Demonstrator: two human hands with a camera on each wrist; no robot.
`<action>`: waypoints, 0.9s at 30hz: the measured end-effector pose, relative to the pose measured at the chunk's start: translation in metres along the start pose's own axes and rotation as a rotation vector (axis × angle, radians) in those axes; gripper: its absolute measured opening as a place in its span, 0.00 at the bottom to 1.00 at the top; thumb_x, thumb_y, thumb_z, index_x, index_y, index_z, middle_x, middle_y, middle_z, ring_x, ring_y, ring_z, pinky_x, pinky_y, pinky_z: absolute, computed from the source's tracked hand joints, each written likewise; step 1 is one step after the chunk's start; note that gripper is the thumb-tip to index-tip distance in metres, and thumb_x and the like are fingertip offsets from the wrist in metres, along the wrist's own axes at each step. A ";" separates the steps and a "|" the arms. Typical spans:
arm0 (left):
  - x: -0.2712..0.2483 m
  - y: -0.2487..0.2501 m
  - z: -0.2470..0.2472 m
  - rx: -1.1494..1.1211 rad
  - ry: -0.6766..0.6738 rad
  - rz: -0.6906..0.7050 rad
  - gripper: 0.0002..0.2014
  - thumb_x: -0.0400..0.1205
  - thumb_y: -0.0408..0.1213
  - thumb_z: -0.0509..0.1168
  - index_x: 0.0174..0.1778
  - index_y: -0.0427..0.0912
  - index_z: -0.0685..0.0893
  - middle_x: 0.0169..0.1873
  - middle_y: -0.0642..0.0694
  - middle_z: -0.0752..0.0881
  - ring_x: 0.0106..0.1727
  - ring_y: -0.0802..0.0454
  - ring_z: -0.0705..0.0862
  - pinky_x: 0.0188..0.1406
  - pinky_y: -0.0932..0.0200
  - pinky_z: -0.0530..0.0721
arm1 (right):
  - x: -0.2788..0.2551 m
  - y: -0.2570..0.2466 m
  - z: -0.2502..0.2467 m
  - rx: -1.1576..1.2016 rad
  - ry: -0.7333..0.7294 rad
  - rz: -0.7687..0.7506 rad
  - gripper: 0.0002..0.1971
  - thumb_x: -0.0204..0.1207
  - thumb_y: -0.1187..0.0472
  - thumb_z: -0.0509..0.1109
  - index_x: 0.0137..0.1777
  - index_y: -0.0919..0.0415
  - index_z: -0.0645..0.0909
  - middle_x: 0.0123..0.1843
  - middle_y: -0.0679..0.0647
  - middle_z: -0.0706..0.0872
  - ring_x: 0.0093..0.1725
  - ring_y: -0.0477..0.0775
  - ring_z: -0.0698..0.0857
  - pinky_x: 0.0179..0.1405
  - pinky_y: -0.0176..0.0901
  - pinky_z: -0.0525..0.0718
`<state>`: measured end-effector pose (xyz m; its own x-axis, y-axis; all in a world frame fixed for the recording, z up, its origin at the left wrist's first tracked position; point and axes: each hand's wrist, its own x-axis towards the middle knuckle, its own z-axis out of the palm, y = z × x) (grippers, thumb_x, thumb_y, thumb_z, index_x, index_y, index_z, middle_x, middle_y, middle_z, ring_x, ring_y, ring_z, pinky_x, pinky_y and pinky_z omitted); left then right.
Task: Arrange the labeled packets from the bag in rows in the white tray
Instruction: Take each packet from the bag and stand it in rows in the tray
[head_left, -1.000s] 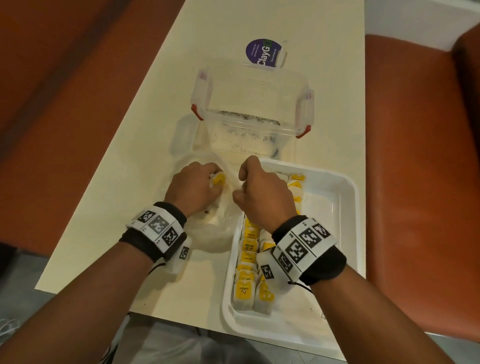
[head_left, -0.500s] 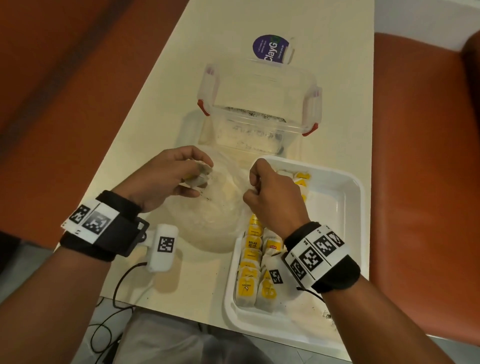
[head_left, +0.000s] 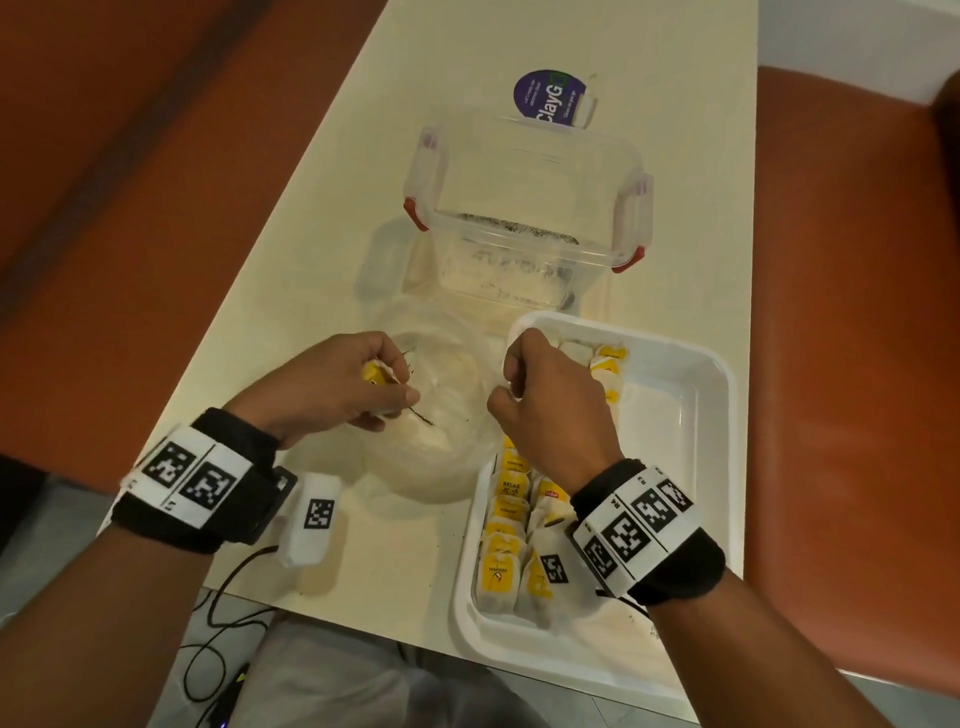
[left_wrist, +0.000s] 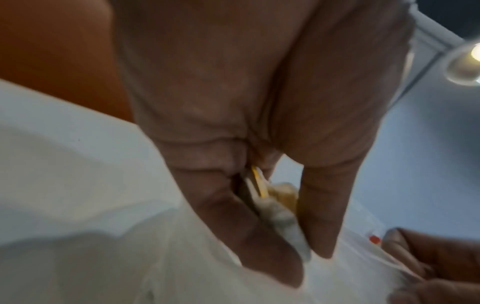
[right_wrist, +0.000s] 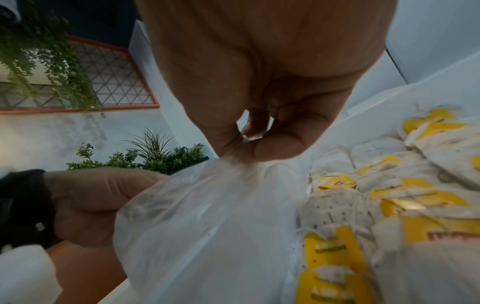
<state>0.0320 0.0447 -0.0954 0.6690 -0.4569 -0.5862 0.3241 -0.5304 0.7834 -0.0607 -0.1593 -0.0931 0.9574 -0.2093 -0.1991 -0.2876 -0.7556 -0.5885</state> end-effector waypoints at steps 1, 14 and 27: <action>0.000 -0.001 0.002 -0.048 0.022 0.005 0.10 0.76 0.35 0.77 0.47 0.40 0.83 0.42 0.42 0.90 0.41 0.52 0.89 0.39 0.58 0.89 | -0.001 -0.001 -0.001 -0.010 -0.003 -0.001 0.10 0.75 0.57 0.70 0.47 0.51 0.69 0.42 0.48 0.79 0.39 0.54 0.78 0.34 0.48 0.73; -0.015 0.028 0.049 -0.801 0.032 0.006 0.08 0.86 0.46 0.63 0.46 0.46 0.82 0.42 0.47 0.92 0.36 0.58 0.88 0.31 0.64 0.86 | -0.023 -0.024 -0.020 0.469 0.004 0.050 0.13 0.73 0.37 0.75 0.47 0.44 0.82 0.36 0.42 0.85 0.32 0.41 0.83 0.37 0.43 0.83; -0.026 0.040 0.081 -0.987 -0.084 -0.058 0.14 0.90 0.42 0.56 0.58 0.32 0.77 0.59 0.29 0.88 0.58 0.37 0.89 0.46 0.45 0.92 | -0.038 0.004 -0.024 0.385 0.110 -0.001 0.09 0.72 0.48 0.80 0.44 0.45 0.82 0.37 0.40 0.80 0.37 0.40 0.78 0.39 0.39 0.74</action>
<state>-0.0262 -0.0226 -0.0657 0.5973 -0.5185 -0.6119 0.7921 0.2619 0.5513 -0.0970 -0.1689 -0.0692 0.9489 -0.2896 -0.1256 -0.2559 -0.4728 -0.8432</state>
